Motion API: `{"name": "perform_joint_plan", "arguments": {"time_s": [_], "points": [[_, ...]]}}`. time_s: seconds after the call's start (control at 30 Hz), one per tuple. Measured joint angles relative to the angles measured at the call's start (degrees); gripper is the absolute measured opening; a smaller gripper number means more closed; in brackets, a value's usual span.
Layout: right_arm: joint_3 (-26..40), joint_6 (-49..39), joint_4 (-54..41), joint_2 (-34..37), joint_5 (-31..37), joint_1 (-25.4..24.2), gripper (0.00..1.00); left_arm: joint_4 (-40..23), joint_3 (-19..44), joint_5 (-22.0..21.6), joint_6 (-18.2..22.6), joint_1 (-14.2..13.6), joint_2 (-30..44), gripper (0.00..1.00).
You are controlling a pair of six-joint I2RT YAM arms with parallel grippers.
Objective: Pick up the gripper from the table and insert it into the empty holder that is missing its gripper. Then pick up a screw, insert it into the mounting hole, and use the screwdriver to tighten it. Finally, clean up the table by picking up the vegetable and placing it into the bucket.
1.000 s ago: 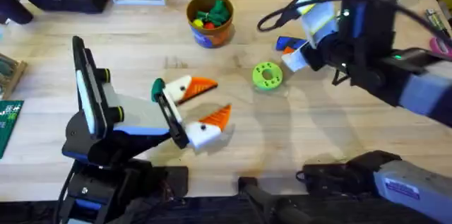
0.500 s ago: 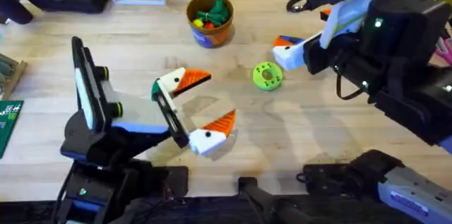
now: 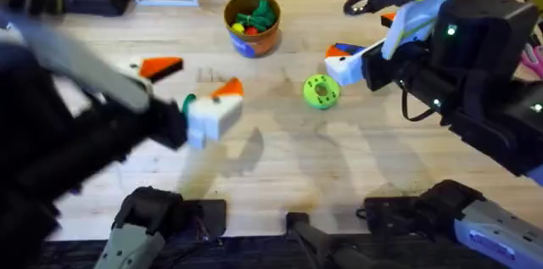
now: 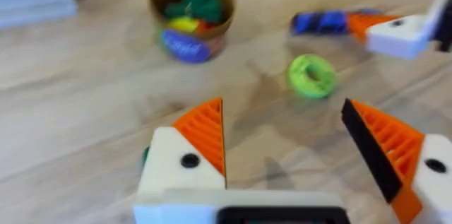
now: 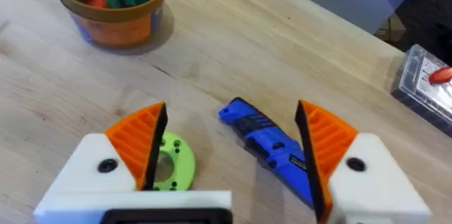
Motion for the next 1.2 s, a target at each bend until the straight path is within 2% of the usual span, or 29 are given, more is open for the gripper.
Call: {"name": "perform_joint_plan", "arguments": {"time_s": [0.13,0.23,0.37,0.43,0.5,0.63,0.77,0.9,1.03,1.13,1.2], "points": [[0.0,0.15,-0.02,0.02,0.0,0.0,0.994,-5.72,9.47,-5.45,-1.46,0.0,12.81,0.986],[0.0,0.15,-0.02,0.02,0.0,0.0,0.994,-6.54,14.29,-6.76,-6.22,0.13,20.38,0.986],[0.0,0.15,-0.02,0.02,-0.01,0.0,0.994,-10.31,16.74,-9.02,-11.49,0.79,26.1,0.986],[0.0,0.15,-0.02,-0.01,-0.02,0.0,0.994,-12.99,16.83,-11.03,-15.3,2.51,28.19,0.986],[0.0,0.15,-0.02,-0.05,0.0,0.0,0.994,-15.09,16.83,-12.19,-19.1,5.54,30.81,0.986],[0.0,0.15,-0.02,-0.05,0.0,0.0,0.994,-16.45,16.83,-11.8,-23.17,11.41,38.05,0.985],[0.0,0.15,-0.04,-0.38,-0.02,0.0,0.994,-16.79,16.83,-11.34,-22.46,13.05,45.54,0.986],[0.0,0.15,-0.06,-0.42,0.0,0.0,0.993,-16.99,16.83,-10.94,-17.81,12.87,52.24,0.986],[0.0,0.15,-0.06,-0.42,0.0,0.0,0.994,-17.49,16.83,-12.16,-15.22,12.87,57.68,0.993],[0.0,0.15,-0.06,-0.42,0.0,0.0,0.994,-17.4,16.83,-12.62,-14.49,12.87,60.96,0.915],[0.0,0.15,-0.06,-0.42,-0.02,0.0,0.994,-17.29,16.83,-12.73,-14.39,12.87,62.82,0.9]]}}
